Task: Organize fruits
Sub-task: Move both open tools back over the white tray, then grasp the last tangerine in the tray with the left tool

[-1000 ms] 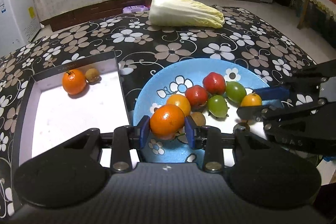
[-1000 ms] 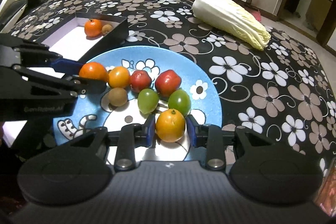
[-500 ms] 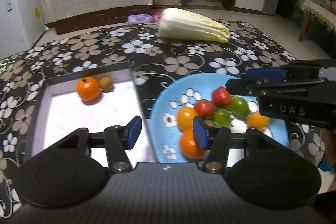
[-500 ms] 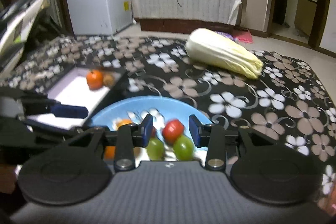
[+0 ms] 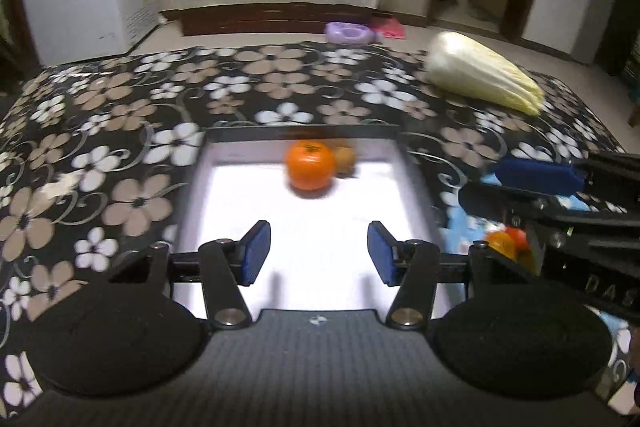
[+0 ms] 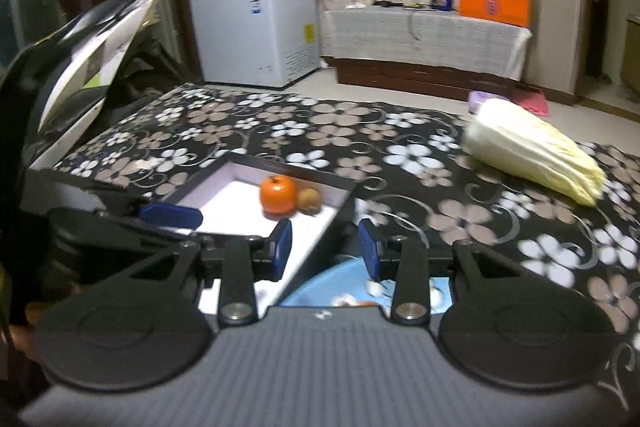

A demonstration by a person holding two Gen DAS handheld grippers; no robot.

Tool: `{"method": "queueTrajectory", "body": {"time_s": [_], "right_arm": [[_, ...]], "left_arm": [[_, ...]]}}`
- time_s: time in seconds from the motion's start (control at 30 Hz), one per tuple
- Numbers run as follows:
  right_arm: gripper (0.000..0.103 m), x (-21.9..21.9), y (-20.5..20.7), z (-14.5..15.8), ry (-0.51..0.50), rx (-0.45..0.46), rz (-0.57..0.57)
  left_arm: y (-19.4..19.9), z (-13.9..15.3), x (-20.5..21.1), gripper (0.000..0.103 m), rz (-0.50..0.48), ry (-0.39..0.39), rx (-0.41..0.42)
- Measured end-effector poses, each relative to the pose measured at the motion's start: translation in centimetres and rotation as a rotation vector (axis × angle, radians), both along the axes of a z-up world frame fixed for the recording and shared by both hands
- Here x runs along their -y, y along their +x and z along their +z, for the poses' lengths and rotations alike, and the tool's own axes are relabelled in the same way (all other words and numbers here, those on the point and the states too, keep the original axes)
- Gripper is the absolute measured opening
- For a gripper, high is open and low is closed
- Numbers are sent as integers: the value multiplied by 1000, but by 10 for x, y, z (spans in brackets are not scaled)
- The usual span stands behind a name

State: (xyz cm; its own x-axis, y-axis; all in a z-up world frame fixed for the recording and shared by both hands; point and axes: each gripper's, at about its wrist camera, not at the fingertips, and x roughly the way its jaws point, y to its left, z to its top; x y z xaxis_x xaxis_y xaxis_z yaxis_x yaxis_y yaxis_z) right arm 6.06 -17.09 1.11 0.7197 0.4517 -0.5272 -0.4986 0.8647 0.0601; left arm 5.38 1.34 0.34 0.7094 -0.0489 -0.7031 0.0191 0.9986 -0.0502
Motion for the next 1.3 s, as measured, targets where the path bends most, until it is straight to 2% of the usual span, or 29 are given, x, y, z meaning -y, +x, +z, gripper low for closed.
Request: {"method": "queueTrajectory", "body": {"time_s": [0.33, 0.5, 0.67, 0.8, 0.9, 1.03, 1.1, 1.13, 1.2, 1.3], "right_arm": [[36, -52, 29, -14, -93, -21, 72], [36, -62, 47, -24, -181, -38, 66], [27, -57, 49, -27, -170, -79, 80], [27, -55, 47, -28, -172, -92, 126], [28, -57, 48, -30, -177, -91, 137], [28, -56, 48, -30, -170, -94, 148], [28, -55, 47, -30, -164, -94, 149], [28, -54, 48, -30, -161, -94, 148], [28, -54, 49, -30, -151, -94, 142], [28, -56, 52, -33, -150, -99, 137]], "left_arm": [[11, -10, -32, 60, 25, 21, -15], [25, -12, -34, 59, 10, -31, -4], [41, -13, -30, 60, 7, -65, -6], [51, -12, -19, 60, -36, -49, 20], [64, -18, -11, 60, -43, -21, 10], [79, -27, -9, 60, -43, -24, -11], [83, -30, -8, 57, -43, -23, -18], [85, -33, -7, 51, -44, -25, -26], [88, -35, -7, 46, -52, -41, -35], [87, -36, -5, 45, -48, -17, -27]]}}
